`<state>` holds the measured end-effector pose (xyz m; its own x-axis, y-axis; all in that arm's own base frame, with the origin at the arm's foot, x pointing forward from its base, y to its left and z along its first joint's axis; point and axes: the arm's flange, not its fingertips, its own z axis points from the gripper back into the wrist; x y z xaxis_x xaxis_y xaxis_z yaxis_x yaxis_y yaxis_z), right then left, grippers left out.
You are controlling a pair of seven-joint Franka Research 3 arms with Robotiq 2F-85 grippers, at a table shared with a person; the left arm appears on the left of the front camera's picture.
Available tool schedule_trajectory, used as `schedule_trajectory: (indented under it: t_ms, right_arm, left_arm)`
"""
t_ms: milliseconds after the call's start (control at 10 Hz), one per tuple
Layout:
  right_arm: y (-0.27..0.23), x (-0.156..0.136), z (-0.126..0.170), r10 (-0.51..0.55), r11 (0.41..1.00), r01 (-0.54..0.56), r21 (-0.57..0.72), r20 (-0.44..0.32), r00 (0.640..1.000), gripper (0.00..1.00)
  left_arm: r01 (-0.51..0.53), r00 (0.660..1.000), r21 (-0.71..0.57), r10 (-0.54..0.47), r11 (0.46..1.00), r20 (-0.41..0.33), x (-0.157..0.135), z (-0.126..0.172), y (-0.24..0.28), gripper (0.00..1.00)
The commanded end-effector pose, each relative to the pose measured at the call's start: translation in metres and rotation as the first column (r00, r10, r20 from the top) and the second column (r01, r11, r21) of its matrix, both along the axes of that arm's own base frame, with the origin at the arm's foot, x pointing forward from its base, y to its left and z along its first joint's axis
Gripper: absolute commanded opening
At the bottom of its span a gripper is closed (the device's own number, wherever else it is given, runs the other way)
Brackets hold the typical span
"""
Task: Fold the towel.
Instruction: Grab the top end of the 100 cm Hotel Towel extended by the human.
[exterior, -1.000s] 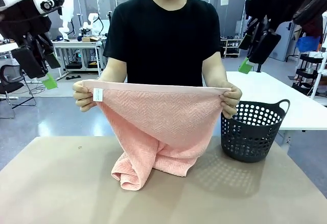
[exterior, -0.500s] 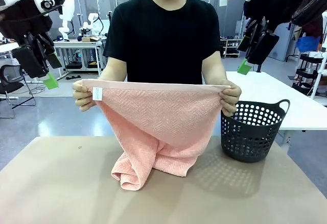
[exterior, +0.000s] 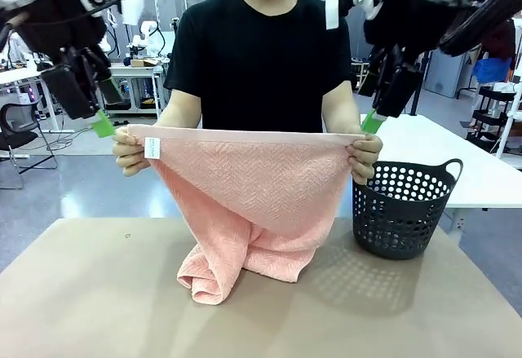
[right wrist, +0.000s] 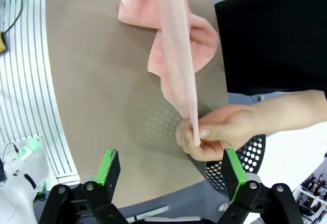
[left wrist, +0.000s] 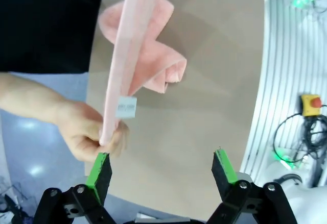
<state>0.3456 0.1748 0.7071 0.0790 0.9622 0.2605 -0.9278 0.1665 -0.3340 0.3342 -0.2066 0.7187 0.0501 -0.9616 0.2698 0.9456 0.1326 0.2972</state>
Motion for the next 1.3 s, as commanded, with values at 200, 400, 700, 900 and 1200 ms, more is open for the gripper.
schedule_trajectory:
  t_ms: [200,400,700,900,1200]
  right_arm:
    - [0.016,0.022,-0.011,0.030,0.996,-0.033,-0.082,-0.031,0.999,1.00]
    - [0.025,0.033,-0.020,0.047,0.995,-0.050,-0.081,-0.032,0.998,1.00]
    - [0.027,0.055,-0.028,0.051,0.993,-0.058,-0.107,-0.066,0.996,1.00]
    - [0.033,0.067,-0.038,0.041,0.991,-0.051,-0.120,-0.079,0.996,1.00]
    - [0.032,0.076,-0.054,0.026,0.992,-0.038,-0.117,-0.106,0.994,1.00]
  left_arm:
    - [0.102,0.992,0.141,-0.091,0.985,-0.084,0.032,0.011,-0.056,1.00]
    - [0.109,0.990,0.190,-0.090,0.976,-0.104,0.051,0.005,-0.072,1.00]
    - [0.119,0.988,0.214,-0.094,0.970,-0.124,0.070,-0.001,-0.077,1.00]
    - [0.101,0.988,0.198,-0.075,0.975,-0.132,0.085,-0.015,-0.077,1.00]
    - [0.110,0.981,0.201,-0.073,0.973,-0.181,0.103,-0.048,-0.076,1.00]
